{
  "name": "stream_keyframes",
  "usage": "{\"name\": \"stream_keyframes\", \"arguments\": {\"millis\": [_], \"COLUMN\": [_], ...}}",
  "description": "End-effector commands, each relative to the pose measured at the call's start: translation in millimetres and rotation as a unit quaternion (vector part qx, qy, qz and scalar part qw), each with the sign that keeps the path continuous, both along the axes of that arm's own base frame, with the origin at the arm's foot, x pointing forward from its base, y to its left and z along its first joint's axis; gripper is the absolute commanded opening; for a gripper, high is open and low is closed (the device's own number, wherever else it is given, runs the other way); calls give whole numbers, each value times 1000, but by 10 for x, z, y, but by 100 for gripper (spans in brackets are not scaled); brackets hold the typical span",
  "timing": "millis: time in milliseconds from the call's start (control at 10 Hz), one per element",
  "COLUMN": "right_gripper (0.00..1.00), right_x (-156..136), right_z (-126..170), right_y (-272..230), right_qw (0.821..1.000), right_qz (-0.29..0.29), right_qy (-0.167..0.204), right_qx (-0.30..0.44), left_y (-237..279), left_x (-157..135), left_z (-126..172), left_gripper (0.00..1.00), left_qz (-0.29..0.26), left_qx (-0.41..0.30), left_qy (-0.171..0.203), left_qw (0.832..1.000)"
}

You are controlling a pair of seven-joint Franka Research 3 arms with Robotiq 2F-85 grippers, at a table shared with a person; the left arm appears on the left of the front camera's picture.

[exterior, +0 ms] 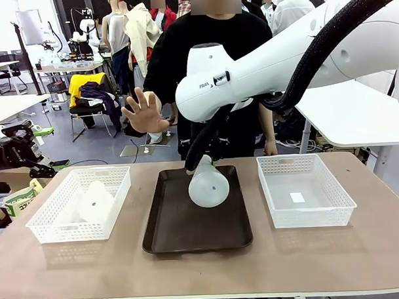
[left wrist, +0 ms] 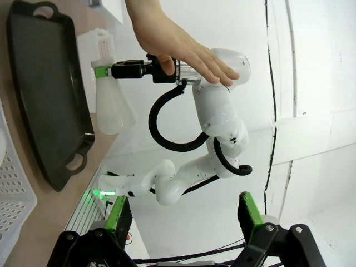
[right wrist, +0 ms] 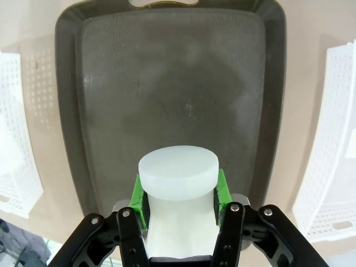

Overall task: Prepare the laboratory tools.
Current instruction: Place the picked Big flask upright in the Handle tray as instructed by the person.

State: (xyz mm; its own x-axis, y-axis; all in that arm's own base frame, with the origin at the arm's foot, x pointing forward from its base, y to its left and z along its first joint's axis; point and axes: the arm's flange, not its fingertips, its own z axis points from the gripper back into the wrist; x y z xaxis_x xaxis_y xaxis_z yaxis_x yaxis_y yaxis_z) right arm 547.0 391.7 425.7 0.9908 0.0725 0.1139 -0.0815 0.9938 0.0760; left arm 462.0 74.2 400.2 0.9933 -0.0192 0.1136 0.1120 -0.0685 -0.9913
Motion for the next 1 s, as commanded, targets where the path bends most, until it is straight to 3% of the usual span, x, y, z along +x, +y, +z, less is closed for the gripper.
{"name": "stream_keyframes", "arguments": {"millis": [0,900], "right_gripper": [0,0], "right_x": [2,2], "right_z": [7,7], "right_y": [-4,-4], "right_qw": [1000,1000], "right_qz": [1,1], "right_qy": [0,0], "right_qx": [2,2], "left_y": [11,11], "left_x": [-6,-6], "left_z": [19,19], "left_gripper": [100,100], "left_qz": [-1,-1], "left_qx": [-2,-2], "left_qy": [-4,-4], "left_qw": [1000,1000]}}
